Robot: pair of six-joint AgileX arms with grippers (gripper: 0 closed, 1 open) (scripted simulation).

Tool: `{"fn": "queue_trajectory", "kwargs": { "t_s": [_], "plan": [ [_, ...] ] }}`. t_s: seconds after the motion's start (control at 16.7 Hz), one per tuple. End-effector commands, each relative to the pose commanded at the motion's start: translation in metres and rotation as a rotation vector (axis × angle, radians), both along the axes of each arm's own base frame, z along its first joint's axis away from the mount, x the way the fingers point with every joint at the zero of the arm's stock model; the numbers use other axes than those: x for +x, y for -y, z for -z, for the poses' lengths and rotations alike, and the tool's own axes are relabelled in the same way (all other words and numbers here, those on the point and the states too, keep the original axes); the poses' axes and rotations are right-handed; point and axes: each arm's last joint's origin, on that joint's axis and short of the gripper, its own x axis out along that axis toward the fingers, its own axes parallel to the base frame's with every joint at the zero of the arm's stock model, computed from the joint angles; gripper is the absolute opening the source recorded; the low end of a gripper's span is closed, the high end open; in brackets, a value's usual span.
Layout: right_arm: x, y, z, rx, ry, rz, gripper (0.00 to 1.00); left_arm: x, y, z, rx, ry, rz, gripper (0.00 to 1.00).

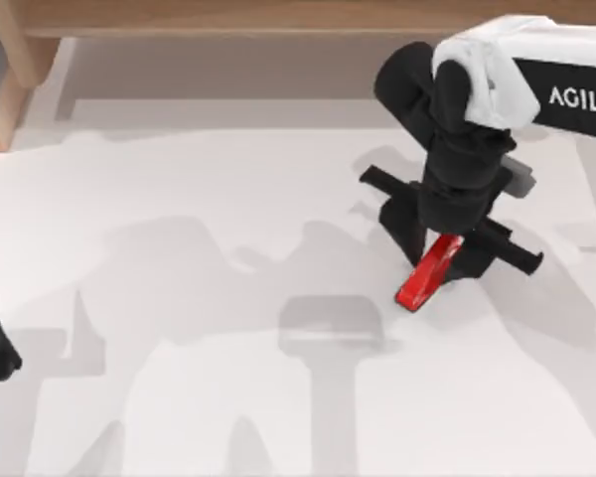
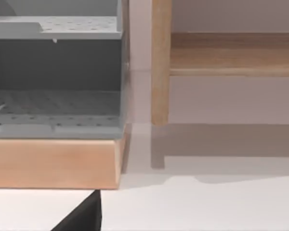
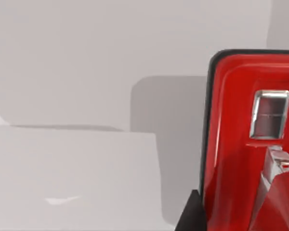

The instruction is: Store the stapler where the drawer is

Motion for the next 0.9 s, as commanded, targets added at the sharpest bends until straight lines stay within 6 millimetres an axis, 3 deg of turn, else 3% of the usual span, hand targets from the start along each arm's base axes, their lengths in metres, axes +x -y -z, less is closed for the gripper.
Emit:
{"fn": "queue_trajectory", "kwargs": {
  "t_s": [0.18, 0.42, 0.66, 0.9],
  "plan": [
    [0.011, 0.006, -0.024, 0.042, 0.047, -0.028, 0.0, 0.0, 0.0, 0.0, 0.0, 0.0, 0.0, 1.0],
    [0.04, 0.046, -0.095, 0.104, 0.183, -0.128, 0.0, 0.0, 0.0, 0.0, 0.0, 0.0, 0.0, 1.0],
    [0.057, 0.127, -0.151, 0.06, 0.251, -0.288, 0.0, 0.0, 0.0, 0.0, 0.0, 0.0, 0.0, 1.0],
    [0.063, 0.222, -0.173, -0.03, 0.226, -0.474, 0.0, 0.0, 0.0, 0.0, 0.0, 0.0, 0.0, 1.0]
  ]
}}
